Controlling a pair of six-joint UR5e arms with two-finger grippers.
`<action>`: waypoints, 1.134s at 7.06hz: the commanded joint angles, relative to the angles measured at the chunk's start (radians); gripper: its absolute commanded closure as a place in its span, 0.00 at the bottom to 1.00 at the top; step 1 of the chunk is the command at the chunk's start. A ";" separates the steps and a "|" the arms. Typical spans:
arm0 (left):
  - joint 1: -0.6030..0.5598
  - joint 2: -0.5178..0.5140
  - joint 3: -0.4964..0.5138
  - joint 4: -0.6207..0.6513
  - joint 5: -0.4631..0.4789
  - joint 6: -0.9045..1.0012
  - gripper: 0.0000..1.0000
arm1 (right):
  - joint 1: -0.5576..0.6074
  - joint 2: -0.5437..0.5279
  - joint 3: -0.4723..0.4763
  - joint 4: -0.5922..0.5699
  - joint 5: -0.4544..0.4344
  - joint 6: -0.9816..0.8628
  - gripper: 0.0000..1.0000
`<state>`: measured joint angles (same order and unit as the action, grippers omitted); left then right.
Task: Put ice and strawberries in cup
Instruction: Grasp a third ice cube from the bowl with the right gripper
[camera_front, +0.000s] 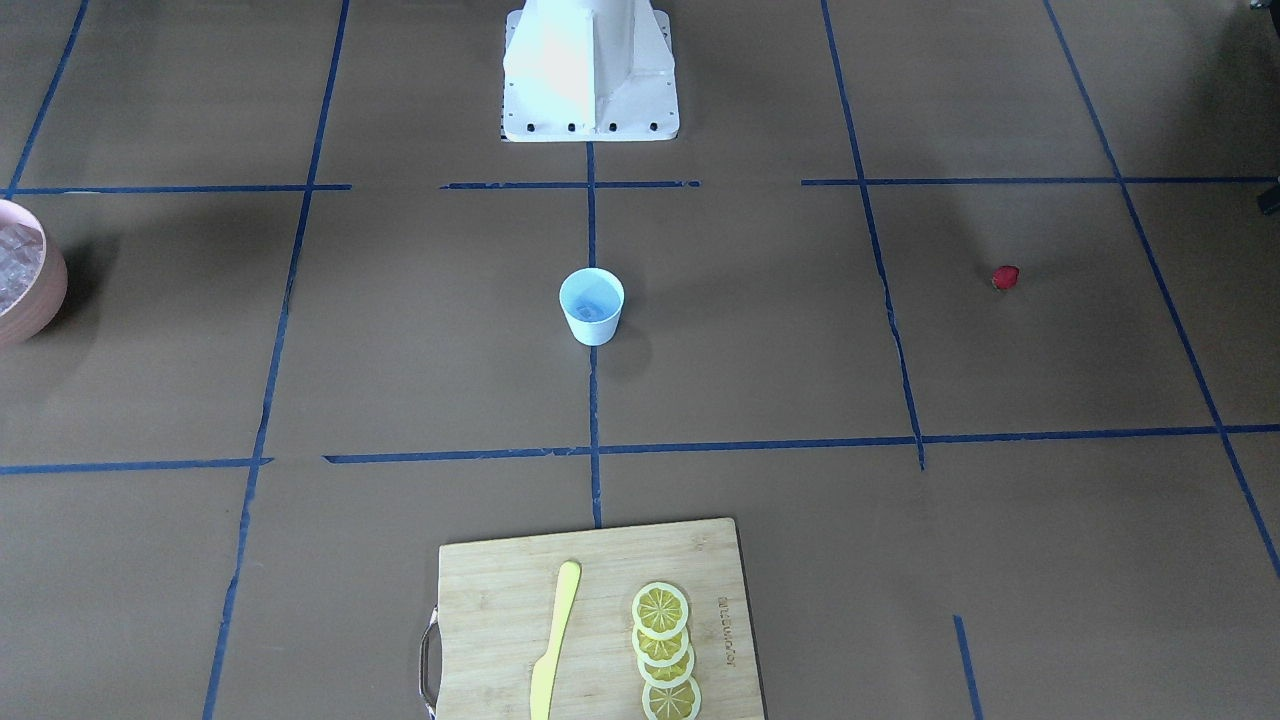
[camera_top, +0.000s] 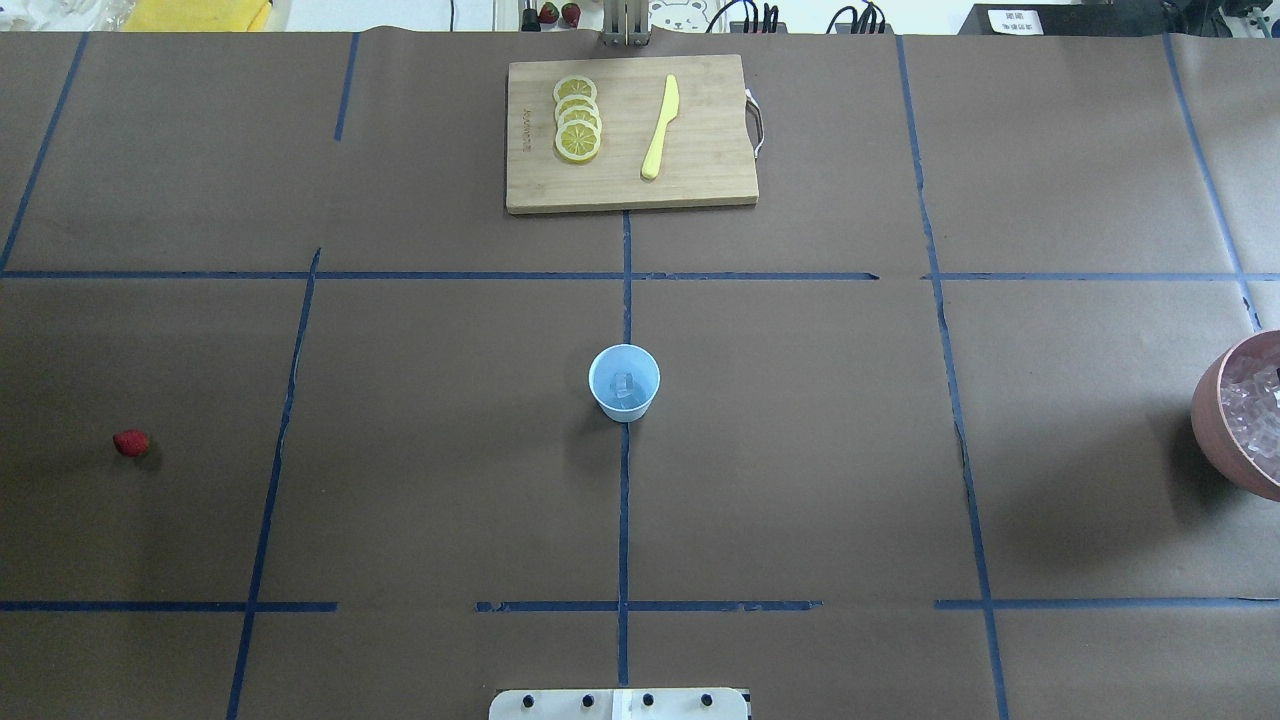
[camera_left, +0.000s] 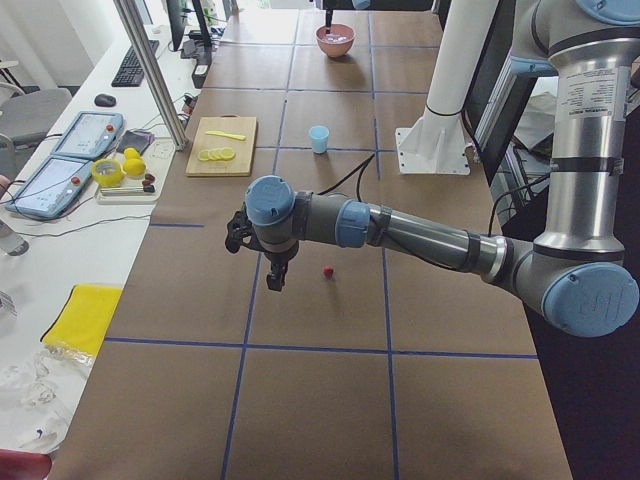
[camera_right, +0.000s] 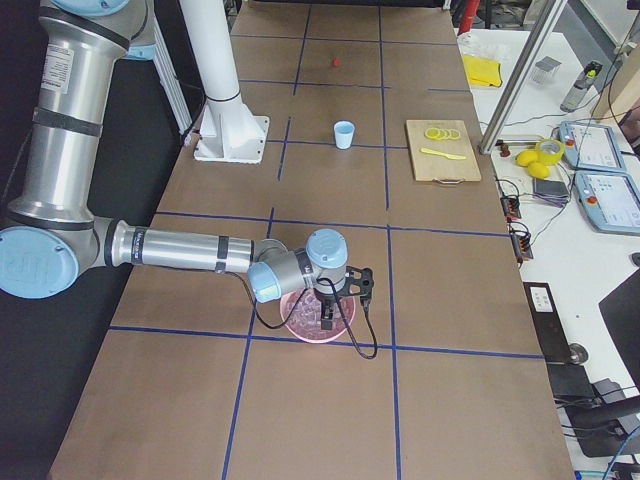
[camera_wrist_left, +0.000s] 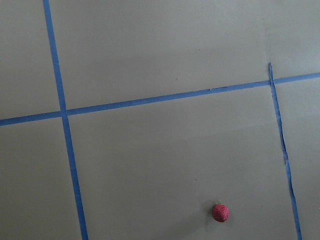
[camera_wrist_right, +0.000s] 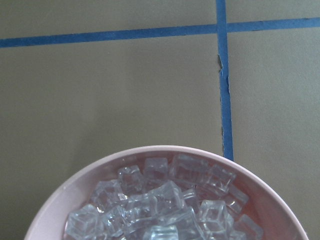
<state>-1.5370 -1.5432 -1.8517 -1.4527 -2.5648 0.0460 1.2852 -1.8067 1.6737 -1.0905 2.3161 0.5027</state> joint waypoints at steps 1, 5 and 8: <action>0.001 0.000 0.000 0.000 0.000 0.000 0.00 | -0.023 0.001 -0.006 0.001 0.003 0.002 0.01; 0.001 0.000 0.002 0.000 0.000 0.000 0.00 | -0.056 0.001 -0.014 0.006 -0.004 0.002 0.44; 0.000 0.000 0.000 0.000 0.000 0.000 0.00 | -0.056 0.001 -0.019 0.032 -0.001 -0.010 1.00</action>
<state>-1.5364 -1.5432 -1.8514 -1.4527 -2.5648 0.0460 1.2285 -1.8054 1.6559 -1.0759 2.3132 0.4965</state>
